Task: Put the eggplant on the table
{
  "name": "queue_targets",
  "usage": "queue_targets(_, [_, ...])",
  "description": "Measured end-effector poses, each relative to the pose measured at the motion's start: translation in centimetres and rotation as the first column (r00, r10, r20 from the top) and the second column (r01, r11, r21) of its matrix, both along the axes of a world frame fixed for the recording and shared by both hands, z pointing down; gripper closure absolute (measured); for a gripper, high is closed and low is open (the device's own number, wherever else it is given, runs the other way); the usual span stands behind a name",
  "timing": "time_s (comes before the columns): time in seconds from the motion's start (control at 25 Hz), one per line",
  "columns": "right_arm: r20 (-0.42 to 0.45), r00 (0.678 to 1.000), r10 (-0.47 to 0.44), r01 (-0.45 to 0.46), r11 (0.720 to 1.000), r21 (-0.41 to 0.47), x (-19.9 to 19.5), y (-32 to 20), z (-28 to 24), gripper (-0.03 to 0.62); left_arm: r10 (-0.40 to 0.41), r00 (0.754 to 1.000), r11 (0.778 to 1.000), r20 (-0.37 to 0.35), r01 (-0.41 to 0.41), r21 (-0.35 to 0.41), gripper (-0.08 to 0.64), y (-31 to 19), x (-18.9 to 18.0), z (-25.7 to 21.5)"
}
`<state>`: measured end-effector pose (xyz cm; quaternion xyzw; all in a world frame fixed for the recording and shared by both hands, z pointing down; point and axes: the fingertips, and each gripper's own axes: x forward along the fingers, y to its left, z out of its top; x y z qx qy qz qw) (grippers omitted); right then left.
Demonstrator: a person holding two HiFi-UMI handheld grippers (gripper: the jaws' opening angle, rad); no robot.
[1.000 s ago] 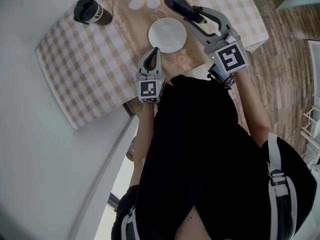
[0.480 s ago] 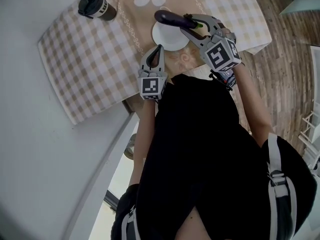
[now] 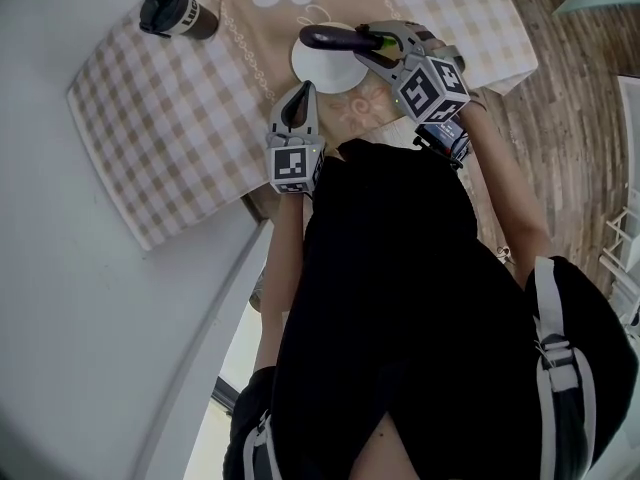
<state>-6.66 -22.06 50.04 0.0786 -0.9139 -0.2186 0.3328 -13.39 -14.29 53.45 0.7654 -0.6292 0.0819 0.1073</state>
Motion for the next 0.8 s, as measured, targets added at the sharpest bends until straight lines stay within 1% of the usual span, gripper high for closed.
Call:
queue_targets(0.12, [-0.033, 0.999, -0.011, 0.011, 1.000, 0.000, 0.3, 0.1, 1.1, 0.434, -0.004, 1.000, 1.000, 0.005, 0.004, -0.002, 0.547, 0.0, 0.0, 0.1])
queue_targets(0.36, [-0.117, 0.991, -0.073, 0.074, 0.997, 0.008, 0.1, 1.5, 3.2, 0.434, -0.008, 1.000, 1.000, -0.002, 0.008, -0.010, 0.546, -0.2, 0.0, 0.1])
queue_targets(0.72, [-0.169, 0.979, -0.116, 0.119, 0.993, 0.007, -1.0, 2.0, 5.6, 0.433, -0.008, 1.000, 1.000, 0.004, 0.009, -0.009, 0.546, 0.0, 0.0, 0.4])
queue_targets(0.8, [-0.175, 0.977, -0.118, 0.121, 0.993, 0.005, -1.2, 1.9, 5.9, 0.433, -0.005, 1.000, 1.000, 0.003, 0.005, 0.002, 0.546, -0.1, 0.1, 0.3])
